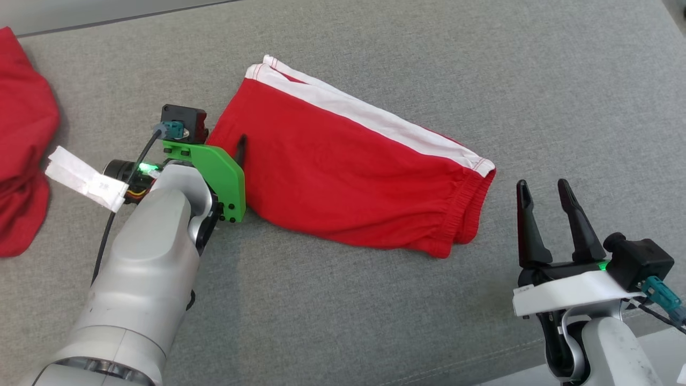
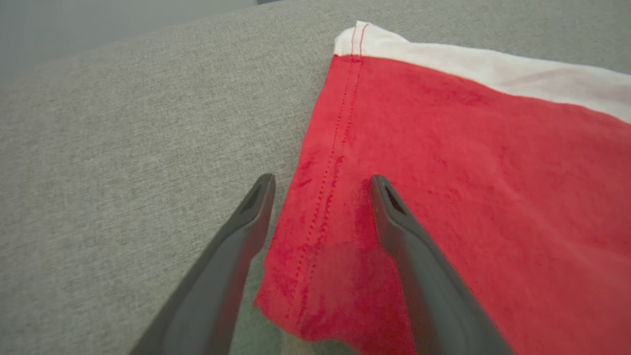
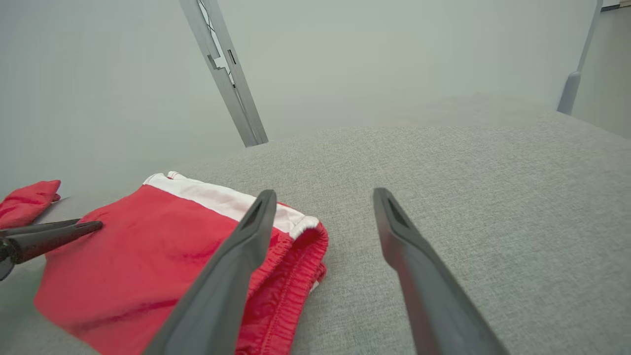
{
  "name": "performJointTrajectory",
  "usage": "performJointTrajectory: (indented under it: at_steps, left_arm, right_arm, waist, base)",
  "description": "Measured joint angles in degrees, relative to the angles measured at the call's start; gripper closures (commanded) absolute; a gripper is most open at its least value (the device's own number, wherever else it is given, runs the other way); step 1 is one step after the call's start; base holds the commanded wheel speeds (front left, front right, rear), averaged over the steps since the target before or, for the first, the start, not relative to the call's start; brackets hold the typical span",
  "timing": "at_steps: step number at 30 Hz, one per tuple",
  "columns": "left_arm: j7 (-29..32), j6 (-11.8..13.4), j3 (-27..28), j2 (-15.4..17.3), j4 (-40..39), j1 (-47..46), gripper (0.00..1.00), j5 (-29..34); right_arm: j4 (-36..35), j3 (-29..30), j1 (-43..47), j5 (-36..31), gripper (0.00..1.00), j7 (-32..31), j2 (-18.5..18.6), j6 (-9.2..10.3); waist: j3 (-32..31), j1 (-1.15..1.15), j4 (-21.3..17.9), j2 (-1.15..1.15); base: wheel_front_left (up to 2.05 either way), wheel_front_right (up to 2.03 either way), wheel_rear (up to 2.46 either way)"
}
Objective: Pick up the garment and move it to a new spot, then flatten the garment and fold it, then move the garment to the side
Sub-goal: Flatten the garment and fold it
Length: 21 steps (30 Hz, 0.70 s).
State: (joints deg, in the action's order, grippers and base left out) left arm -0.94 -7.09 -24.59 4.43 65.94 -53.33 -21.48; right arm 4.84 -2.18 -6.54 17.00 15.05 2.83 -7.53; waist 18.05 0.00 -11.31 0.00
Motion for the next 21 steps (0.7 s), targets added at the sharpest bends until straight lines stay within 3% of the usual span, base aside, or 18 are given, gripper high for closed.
performJointTrajectory:
  at_steps: [8, 9, 10, 11, 21]
  left_arm:
    - [8.56, -0.18, -1.00, 0.00, -0.07, -0.70, 0.00, -4.78]
    - [9.50, -0.14, -1.47, 0.04, -0.65, -0.70, 0.15, -5.43]
    - [10.32, -0.14, -1.92, 0.08, -1.23, -0.69, 0.67, -6.30]
    - [10.74, -0.14, -2.40, 0.22, -1.91, -0.63, 1.00, -6.88]
    - [8.59, -0.30, -5.82, 3.05, -8.99, 3.07, 1.00, -11.73]
  right_arm:
    - [-1.21, -0.05, 0.44, 0.12, 0.00, 0.00, 0.01, 0.00]
    - [-1.26, -0.08, 0.43, 0.14, 0.00, 0.00, 0.00, 0.00]
    - [-1.37, -0.07, 0.43, 0.25, 0.00, 0.00, 0.00, 0.00]
    - [-1.47, -0.07, 0.43, 0.38, 0.00, 0.00, 0.01, 0.00]
    - [-2.05, 2.04, 0.39, -0.32, 0.00, 0.00, 0.00, 0.00]
  waist:
    - [1.03, 0.00, -1.31, 0.00]
    - [1.11, 0.00, -1.41, 0.00]
    - [1.22, 0.00, -1.52, 0.00]
    - [1.31, 0.00, -1.60, 0.00]
    - [0.56, 0.00, -0.68, 0.00]
  base:
    - [0.00, 0.00, 0.00]
    - [0.00, 0.00, 0.00]
    - [0.00, 0.00, 0.00]
    - [0.00, 0.00, 0.00]
    - [0.00, 0.00, 0.00]
